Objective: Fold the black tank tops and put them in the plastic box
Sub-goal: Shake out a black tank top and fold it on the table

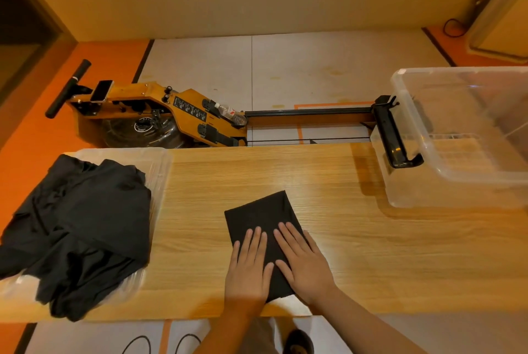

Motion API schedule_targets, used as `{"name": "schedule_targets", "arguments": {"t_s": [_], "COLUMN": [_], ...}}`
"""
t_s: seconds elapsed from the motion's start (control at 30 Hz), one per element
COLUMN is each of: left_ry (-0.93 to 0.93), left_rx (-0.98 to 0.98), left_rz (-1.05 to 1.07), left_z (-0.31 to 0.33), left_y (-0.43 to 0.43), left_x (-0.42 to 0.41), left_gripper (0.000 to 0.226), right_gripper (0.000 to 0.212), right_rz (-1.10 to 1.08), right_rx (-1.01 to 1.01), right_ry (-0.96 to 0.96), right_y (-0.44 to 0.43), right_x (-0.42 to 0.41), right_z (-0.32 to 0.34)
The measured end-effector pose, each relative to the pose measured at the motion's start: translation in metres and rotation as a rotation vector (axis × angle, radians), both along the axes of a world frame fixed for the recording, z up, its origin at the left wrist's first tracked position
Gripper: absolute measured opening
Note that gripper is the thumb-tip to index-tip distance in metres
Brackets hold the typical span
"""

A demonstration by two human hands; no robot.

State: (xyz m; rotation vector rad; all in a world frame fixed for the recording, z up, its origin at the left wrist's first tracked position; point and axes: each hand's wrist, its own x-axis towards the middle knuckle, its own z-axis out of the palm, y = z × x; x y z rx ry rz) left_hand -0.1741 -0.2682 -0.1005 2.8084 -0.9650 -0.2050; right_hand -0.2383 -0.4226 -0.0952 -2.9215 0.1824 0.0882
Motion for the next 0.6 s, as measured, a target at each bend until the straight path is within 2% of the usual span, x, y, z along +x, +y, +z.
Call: {"name": "schedule_targets", "arguments": {"t_s": [0.1, 0.27, 0.37, 0.53, 0.6], "left_ry": [0.002, -0.022, -0.014, 0.019, 0.057], "left_rx": [0.007, 0.061, 0.059, 0.023, 0.056], "left_rz": [-0.028, -0.136, -0.121, -0.090, -0.060], "left_z": [0.001, 0.005, 0.010, 0.020, 0.018], "left_y": [0.003, 0.014, 0.016, 0.018, 0.023], "left_x": [0.001, 0.007, 0.005, -0.023, -0.030], "left_gripper": [0.061, 0.058, 0.060, 0.057, 0.059], "right_gripper": [0.058, 0.057, 0.057, 0.063, 0.061], "right_rz": [-0.107, -0.169, -0.195, -0.006, 0.090], "right_rx": [0.025, 0.001, -0.014, -0.019, -0.005], "right_ry": [0.001, 0.022, 0.012, -0.061, -0.020], "right_y": [0.004, 0.012, 0.017, 0.019, 0.019], "right_x": [-0.014, -0.041, -0.047, -0.028, -0.028], "right_z": [0.000, -0.004, -0.002, 0.020, 0.016]}}
